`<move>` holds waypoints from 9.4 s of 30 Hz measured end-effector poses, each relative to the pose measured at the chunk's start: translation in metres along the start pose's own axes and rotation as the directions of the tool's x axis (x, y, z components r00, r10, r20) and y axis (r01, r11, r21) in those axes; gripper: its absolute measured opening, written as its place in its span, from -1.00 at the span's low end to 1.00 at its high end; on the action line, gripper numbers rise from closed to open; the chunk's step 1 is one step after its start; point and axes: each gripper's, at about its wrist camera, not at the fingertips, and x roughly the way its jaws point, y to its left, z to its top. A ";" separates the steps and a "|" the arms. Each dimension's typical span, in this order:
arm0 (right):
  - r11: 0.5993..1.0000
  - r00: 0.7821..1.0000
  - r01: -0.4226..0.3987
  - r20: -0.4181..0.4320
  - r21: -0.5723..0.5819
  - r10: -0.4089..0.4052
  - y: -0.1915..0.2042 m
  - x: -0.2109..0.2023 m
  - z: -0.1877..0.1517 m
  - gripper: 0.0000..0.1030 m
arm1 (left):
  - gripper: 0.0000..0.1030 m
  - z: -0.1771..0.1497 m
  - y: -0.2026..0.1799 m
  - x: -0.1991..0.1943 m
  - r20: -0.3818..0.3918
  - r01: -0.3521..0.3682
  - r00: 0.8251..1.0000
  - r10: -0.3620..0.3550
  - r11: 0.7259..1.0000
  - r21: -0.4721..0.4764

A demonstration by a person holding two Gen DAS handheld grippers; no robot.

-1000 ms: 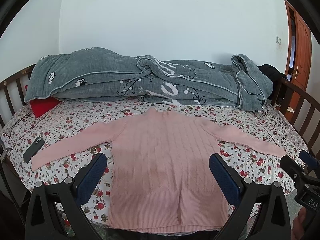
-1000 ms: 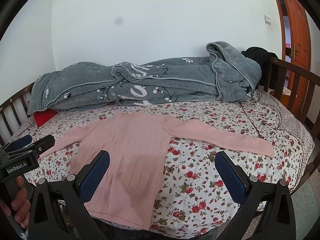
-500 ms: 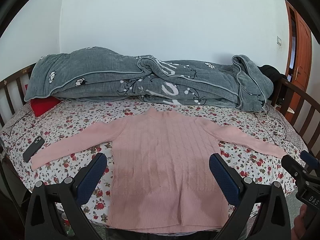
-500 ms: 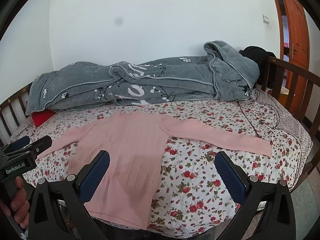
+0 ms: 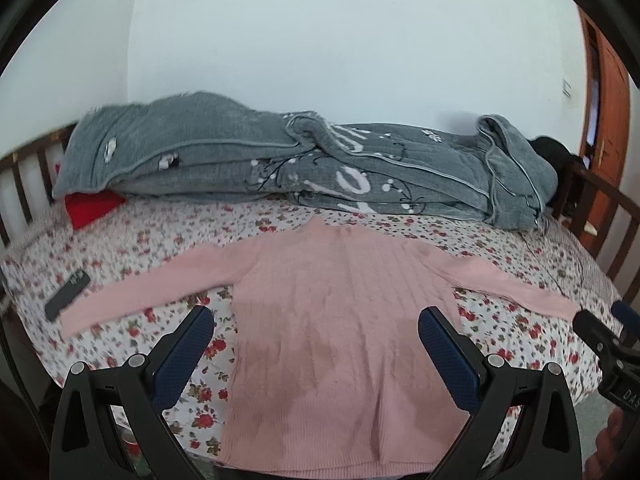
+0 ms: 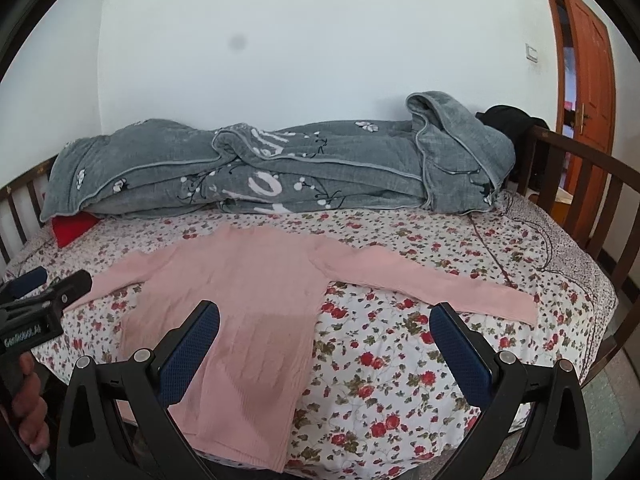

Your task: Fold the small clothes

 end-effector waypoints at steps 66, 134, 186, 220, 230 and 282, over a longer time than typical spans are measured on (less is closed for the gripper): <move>0.946 0.984 0.139 -0.152 0.293 -0.098 -0.224 0.119 -0.084 0.90 | -0.86 0.055 -0.113 0.250 -0.143 0.214 0.965 -0.221 0.975 -0.060; 0.878 0.946 0.321 -0.074 0.354 -0.316 -0.280 0.178 -0.022 -0.89 | 0.69 -0.021 -0.064 0.257 -0.180 0.259 0.942 -0.282 0.955 -0.142; 0.909 0.931 -0.354 -0.180 -0.222 0.318 0.172 0.232 0.048 0.14 | 0.69 -0.046 0.209 0.170 -0.177 -0.009 0.983 -0.045 0.955 -0.296; 0.968 0.935 -0.243 -0.250 0.061 0.250 -0.005 0.373 0.086 -0.76 | -0.66 0.071 0.106 0.322 -0.150 0.278 0.940 -0.307 0.943 -0.182; 0.967 0.875 -0.225 -0.411 0.119 0.254 -0.016 0.390 0.061 0.11 | -0.17 0.031 0.137 0.335 -0.274 0.184 0.925 -0.263 0.941 -0.283; 0.973 0.915 -0.229 -0.344 -0.009 0.212 0.044 0.085 -0.143 0.00 | 0.22 -0.166 0.099 0.091 -0.302 0.142 0.938 -0.171 0.983 -0.115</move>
